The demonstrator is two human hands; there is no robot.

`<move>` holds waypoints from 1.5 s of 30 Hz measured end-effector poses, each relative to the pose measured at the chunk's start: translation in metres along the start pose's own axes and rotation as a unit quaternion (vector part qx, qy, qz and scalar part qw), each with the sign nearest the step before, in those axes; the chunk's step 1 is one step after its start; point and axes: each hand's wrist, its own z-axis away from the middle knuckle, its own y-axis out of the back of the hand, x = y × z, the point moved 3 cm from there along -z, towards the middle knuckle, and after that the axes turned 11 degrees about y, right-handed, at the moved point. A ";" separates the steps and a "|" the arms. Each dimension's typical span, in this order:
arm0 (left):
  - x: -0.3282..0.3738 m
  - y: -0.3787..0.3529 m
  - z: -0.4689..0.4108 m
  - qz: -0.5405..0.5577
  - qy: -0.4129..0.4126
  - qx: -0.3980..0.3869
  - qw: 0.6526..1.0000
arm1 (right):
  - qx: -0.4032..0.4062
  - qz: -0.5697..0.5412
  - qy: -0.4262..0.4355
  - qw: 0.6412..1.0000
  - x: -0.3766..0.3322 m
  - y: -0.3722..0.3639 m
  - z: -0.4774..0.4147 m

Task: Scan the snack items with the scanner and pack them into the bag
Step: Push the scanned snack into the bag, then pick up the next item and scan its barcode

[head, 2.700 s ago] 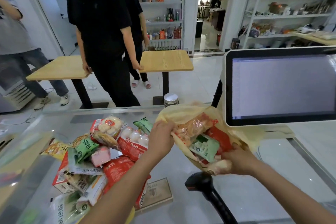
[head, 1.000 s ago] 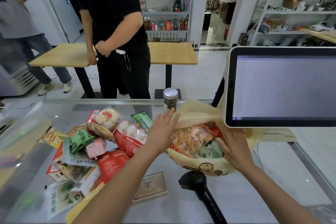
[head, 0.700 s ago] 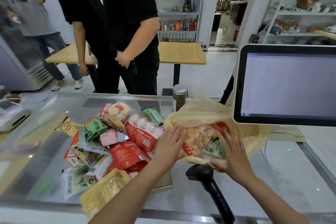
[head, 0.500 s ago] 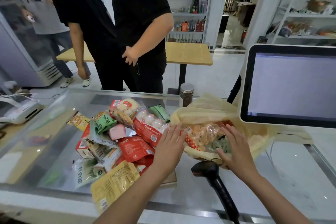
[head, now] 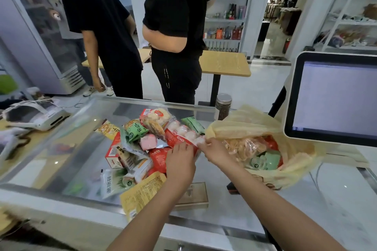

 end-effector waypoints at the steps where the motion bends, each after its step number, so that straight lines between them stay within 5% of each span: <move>1: -0.004 0.001 0.003 -0.014 0.003 0.001 1.000 | -0.004 -0.039 -0.036 0.999 -0.001 -0.005 -0.005; 9: -0.015 0.004 0.009 0.004 -0.007 -0.004 1.000 | 0.072 -0.329 -0.163 0.927 0.002 -0.033 -0.020; 22: -0.034 0.001 0.003 0.196 0.034 0.064 0.978 | 0.205 -0.181 -0.019 0.962 -0.005 0.063 0.043; 26: -0.031 0.027 -0.002 0.462 0.071 -0.046 0.883 | 0.183 -0.265 0.028 0.946 0.012 0.103 0.086; 30: -0.014 0.035 0.006 0.694 0.087 -0.340 0.628 | 0.110 -0.306 0.008 0.946 0.028 0.105 0.108; 32: -0.009 0.033 0.019 0.720 0.128 -0.394 0.557 | 0.073 -0.290 0.007 0.954 0.030 0.096 0.113; 36: -0.012 0.018 0.040 0.730 0.205 -0.362 0.543 | 0.052 -0.185 0.037 0.981 0.041 0.078 0.112; 39: -0.017 0.011 0.052 0.731 0.231 -0.343 0.543 | 0.175 0.016 0.041 0.984 0.059 0.075 0.112; 41: -0.021 0.009 0.059 0.731 0.239 -0.335 0.545 | 0.240 0.041 -0.007 0.970 0.079 0.075 0.118; 45: -0.028 0.001 0.070 0.733 0.258 -0.318 0.544 | 0.065 -0.073 -0.152 0.984 0.104 0.056 0.134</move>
